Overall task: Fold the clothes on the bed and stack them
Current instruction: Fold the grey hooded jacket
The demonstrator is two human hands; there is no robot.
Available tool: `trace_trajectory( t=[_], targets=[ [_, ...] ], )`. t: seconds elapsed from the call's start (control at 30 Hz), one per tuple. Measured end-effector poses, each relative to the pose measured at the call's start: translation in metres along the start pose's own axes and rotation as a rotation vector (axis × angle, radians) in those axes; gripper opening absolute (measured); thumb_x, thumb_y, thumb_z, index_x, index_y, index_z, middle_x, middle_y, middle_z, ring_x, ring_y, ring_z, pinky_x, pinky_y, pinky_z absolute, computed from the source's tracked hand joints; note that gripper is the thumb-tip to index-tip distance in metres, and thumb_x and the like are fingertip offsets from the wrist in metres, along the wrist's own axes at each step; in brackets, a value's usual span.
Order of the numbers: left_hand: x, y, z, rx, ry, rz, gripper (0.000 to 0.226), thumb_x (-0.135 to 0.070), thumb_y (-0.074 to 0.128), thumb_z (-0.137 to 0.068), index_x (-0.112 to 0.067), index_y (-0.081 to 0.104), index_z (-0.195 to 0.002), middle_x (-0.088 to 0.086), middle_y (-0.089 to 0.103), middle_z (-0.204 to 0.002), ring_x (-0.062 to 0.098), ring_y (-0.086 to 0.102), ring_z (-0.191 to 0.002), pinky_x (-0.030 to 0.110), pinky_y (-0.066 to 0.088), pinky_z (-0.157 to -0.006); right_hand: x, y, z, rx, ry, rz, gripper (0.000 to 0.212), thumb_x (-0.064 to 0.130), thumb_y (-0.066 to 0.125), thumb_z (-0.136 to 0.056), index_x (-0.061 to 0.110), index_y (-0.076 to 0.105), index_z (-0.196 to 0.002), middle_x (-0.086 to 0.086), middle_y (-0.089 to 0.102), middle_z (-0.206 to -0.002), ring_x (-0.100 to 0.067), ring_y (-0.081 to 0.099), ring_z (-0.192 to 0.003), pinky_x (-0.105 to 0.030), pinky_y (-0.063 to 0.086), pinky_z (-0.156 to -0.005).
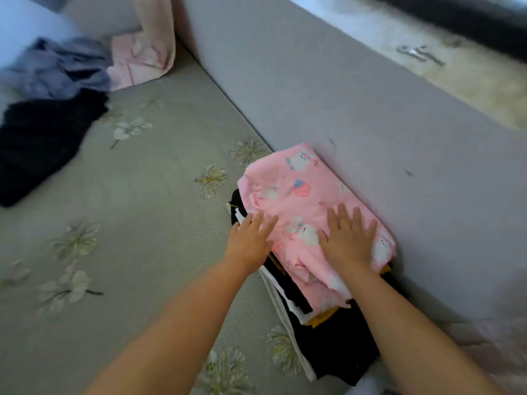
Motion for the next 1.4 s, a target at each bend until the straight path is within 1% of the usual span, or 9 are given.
trace_trajectory(
  t=[0.13, 0.27, 0.4, 0.5, 0.6, 0.67, 0.73, 1.07, 1.4],
  targets=[
    [0.034, -0.024, 0.085, -0.09, -0.139, 0.173, 0.049, -0.032, 0.031, -0.098, -0.018, 0.021, -0.144, 0.006, 0.025, -0.15, 0.02, 0.021, -0.137, 0.032, 0.019, -0.108, 0.06, -0.054, 0.042, -0.014, -0.13, 0.064, 0.058, 0.039, 0.034, -0.095, 0.017, 0.017, -0.146, -0.003, 0.01, -0.155, -0.028, 0.007, -0.142, -0.052, 0.01, -0.111],
    [0.084, -0.047, 0.193, -0.223, -0.325, 0.121, 0.041, -0.022, 0.033, -0.098, -0.019, 0.034, -0.138, 0.003, 0.028, -0.148, 0.019, 0.017, -0.139, 0.034, 0.009, -0.111, 0.161, -0.105, 0.129, -0.258, -0.536, 0.062, 0.059, 0.031, 0.084, -0.058, 0.0, 0.067, -0.105, -0.018, 0.066, -0.11, -0.037, 0.061, -0.104, -0.053, 0.047, -0.085],
    [0.136, -0.059, 0.341, -0.289, -0.576, 0.02, 0.045, -0.009, 0.034, -0.093, -0.021, 0.035, -0.137, 0.006, 0.017, -0.152, 0.024, 0.005, -0.142, 0.043, 0.003, -0.113, 0.263, -0.143, 0.243, -0.275, -0.766, -0.024, 0.05, 0.03, 0.079, -0.067, 0.003, 0.066, -0.108, -0.015, 0.065, -0.115, -0.037, 0.058, -0.11, -0.054, 0.041, -0.093],
    [0.164, -0.058, 0.467, -0.343, -0.769, -0.014, 0.047, -0.012, 0.032, -0.094, -0.022, 0.028, -0.14, 0.004, 0.016, -0.153, 0.023, 0.005, -0.142, 0.046, 0.003, -0.113, 0.331, -0.16, 0.343, -0.334, -0.926, -0.062, 0.048, 0.032, 0.09, -0.045, 0.007, 0.074, -0.084, -0.01, 0.073, -0.09, -0.033, 0.07, -0.081, -0.051, 0.053, -0.067],
    [0.183, -0.047, 0.59, -0.365, -0.96, -0.013, 0.045, -0.018, 0.031, -0.096, -0.022, 0.027, -0.141, 0.005, 0.019, -0.152, 0.022, 0.009, -0.142, 0.046, 0.007, -0.112, 0.397, -0.157, 0.442, -0.309, -1.11, -0.165, 0.048, 0.026, 0.085, -0.058, 0.001, 0.071, -0.096, -0.02, 0.069, -0.101, -0.041, 0.065, -0.091, -0.056, 0.05, -0.075],
    [0.191, -0.031, 0.666, -0.386, -1.076, 0.016, 0.044, -0.025, 0.032, -0.097, -0.022, 0.027, -0.141, 0.003, 0.021, -0.151, 0.021, 0.011, -0.141, 0.044, 0.011, -0.111, 0.439, -0.141, 0.503, -0.236, -1.226, -0.119, 0.052, 0.035, 0.059, -0.086, 0.005, 0.051, -0.128, -0.017, 0.047, -0.137, -0.037, 0.043, -0.126, -0.05, 0.031, -0.104],
    [0.198, -0.01, 0.734, -0.407, -1.194, 0.042, 0.044, -0.03, 0.03, -0.097, -0.023, 0.027, -0.14, 0.001, 0.022, -0.151, 0.019, 0.013, -0.14, 0.041, 0.014, -0.111, 0.476, -0.119, 0.558, -0.171, -1.36, -0.071, 0.056, 0.043, 0.037, -0.094, 0.013, 0.03, -0.142, -0.008, 0.023, -0.152, -0.029, 0.02, -0.139, -0.043, 0.013, -0.112],
    [0.254, 0.093, 0.989, -0.389, -1.68, 0.213, 0.047, -0.036, 0.025, -0.098, -0.025, 0.02, -0.144, 0.0, 0.016, -0.153, 0.021, 0.009, -0.141, 0.04, 0.012, -0.112, 0.643, -0.037, 0.799, -0.001, -1.765, 0.042, 0.057, 0.046, 0.03, -0.095, 0.017, 0.022, -0.144, -0.006, 0.014, -0.155, -0.026, 0.011, -0.142, -0.042, 0.007, -0.114],
    [0.41, 0.128, 1.18, -0.354, -1.901, 0.256, 0.047, -0.035, 0.026, -0.098, -0.028, 0.02, -0.144, -0.003, 0.015, -0.154, 0.022, 0.008, -0.141, 0.04, 0.01, -0.113, 0.859, 0.008, 0.955, 0.086, -1.871, 0.103, 0.056, 0.045, 0.025, -0.096, 0.015, 0.025, -0.143, -0.006, 0.013, -0.155, -0.026, 0.006, -0.142, -0.042, 0.006, -0.114]
  ],
)
Point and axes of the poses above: each hand's wrist, its own z-axis away from the middle knuckle, its own y-axis out of the palm, x = y × z, the point moved 4 cm from there along -z, towards the middle knuckle
